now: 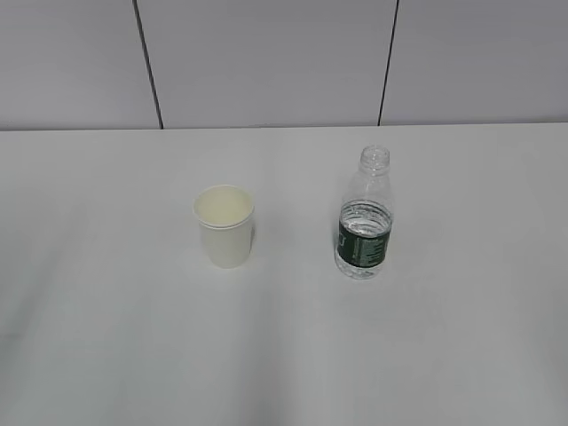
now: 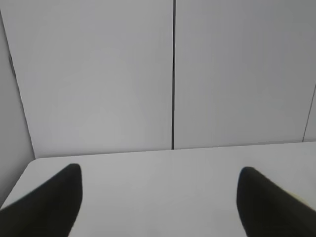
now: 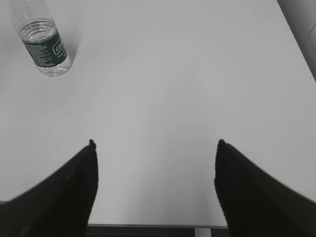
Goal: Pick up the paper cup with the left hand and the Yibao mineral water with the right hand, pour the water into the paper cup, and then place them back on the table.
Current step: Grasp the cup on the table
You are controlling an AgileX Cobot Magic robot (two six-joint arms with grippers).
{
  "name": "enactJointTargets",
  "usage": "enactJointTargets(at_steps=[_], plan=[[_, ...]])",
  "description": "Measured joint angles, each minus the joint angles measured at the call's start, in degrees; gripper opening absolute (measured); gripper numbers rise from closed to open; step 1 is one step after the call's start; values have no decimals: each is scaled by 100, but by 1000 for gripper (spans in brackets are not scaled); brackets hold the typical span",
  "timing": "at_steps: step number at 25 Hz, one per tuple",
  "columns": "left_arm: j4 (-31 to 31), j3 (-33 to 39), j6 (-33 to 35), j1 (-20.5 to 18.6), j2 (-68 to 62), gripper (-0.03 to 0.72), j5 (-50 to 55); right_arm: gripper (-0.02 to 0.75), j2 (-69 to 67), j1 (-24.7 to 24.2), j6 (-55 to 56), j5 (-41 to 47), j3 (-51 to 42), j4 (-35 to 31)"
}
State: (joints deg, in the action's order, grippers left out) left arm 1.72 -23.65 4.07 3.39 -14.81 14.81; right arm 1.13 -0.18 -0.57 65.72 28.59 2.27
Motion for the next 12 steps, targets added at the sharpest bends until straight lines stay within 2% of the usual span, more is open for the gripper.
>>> enactJointTargets(at_steps=[12], plan=[[0,278,0,0,-1463,577,-1481,569,0,0,0,0,0,0]])
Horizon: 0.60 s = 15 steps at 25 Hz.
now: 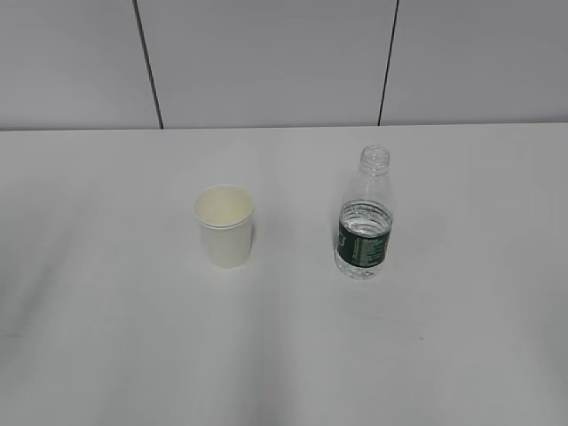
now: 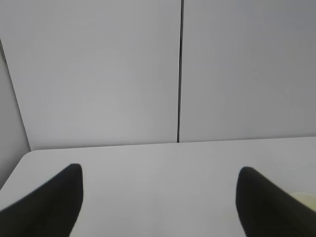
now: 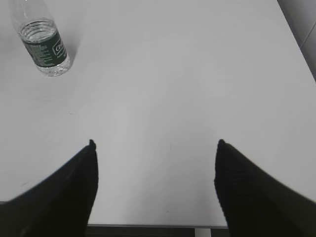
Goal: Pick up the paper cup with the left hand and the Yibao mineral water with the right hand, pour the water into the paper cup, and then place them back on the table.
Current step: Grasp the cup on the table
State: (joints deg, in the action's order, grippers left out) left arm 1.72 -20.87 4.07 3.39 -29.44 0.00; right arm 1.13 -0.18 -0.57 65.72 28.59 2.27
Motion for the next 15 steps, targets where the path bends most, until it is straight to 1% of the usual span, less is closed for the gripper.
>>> enactJointTargets(at_steps=[9,13,15], plan=[[0,32,0,0,-735,575,-821,569,0,0,0,0,0,0],[6,254,0,0,-1016,575,-1344,569,0,0,0,0,0,0],[87,437,0,0,-1188,575,-1790,569,0,0,0,0,0,0]])
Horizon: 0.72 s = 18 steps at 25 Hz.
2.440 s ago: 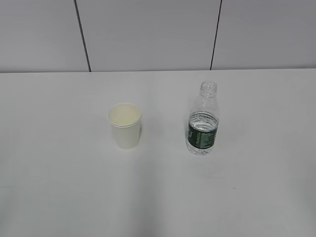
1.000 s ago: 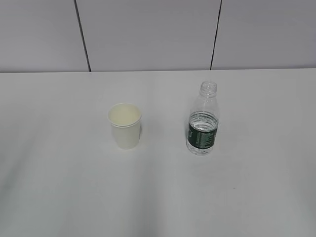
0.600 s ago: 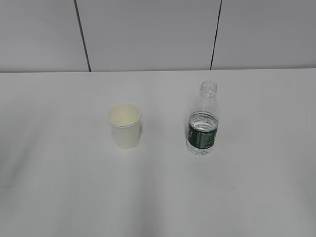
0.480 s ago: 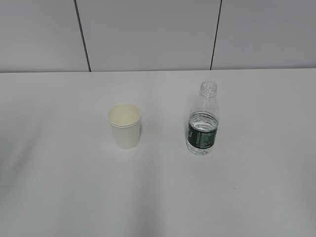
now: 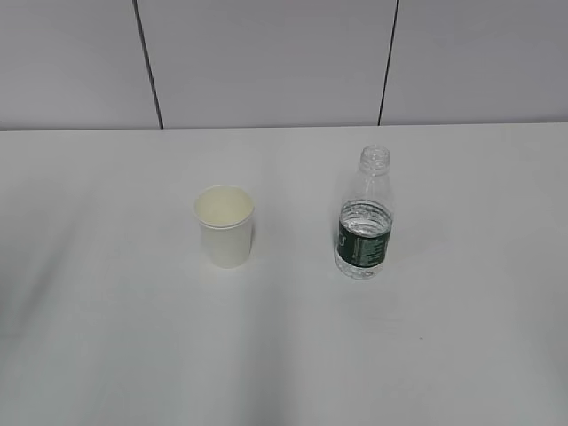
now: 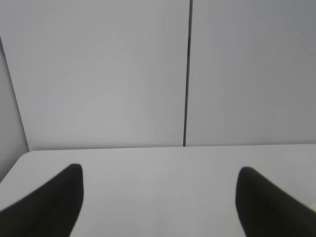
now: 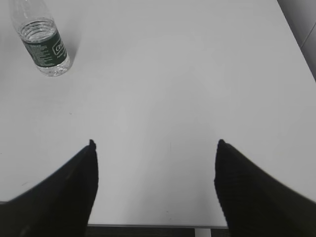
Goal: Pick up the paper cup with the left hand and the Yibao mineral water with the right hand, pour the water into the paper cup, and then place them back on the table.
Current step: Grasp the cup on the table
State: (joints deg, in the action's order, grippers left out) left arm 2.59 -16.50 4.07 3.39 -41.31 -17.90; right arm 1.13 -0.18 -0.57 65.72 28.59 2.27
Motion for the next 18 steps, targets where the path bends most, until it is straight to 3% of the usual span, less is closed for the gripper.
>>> enactJointTargets(at_steps=[12,18], plan=[[233,414,0,6,-1234,573,-1188,569,0,0,0,0,0,0],[-833,414,-156,343,-2007,573,-1664,569,0,0,0,0,0,0]])
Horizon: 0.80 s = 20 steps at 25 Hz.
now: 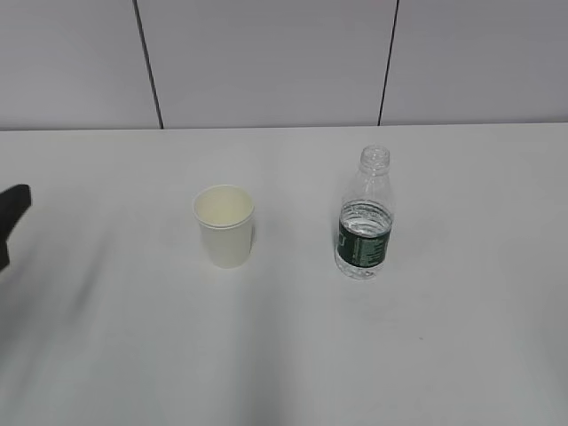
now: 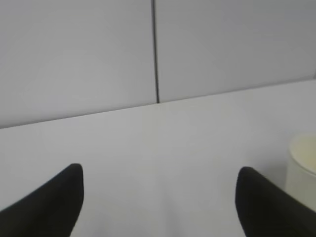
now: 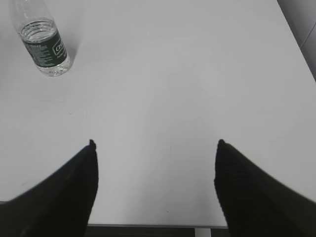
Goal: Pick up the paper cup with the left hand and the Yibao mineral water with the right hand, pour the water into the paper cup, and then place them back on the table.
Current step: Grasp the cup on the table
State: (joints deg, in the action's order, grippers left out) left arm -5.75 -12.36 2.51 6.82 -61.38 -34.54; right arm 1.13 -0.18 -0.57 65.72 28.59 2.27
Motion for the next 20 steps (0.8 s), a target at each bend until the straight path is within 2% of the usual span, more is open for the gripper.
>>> enactJointTargets(at_steps=[4,6,14,20], plan=[[-961,0,-33,84,-801,573,-709,569,0,0,0,0,0,0],[-1225,0,-33,97,-1224,573,-1246,569,0,0,0,0,0,0],[-1552,-6,-37,101,-2681,537,-2598,568,0,0,0,0,0,0],[-1730,-16,-37,89,-3218,476,-2978,568,0,0,0,0,0,0]])
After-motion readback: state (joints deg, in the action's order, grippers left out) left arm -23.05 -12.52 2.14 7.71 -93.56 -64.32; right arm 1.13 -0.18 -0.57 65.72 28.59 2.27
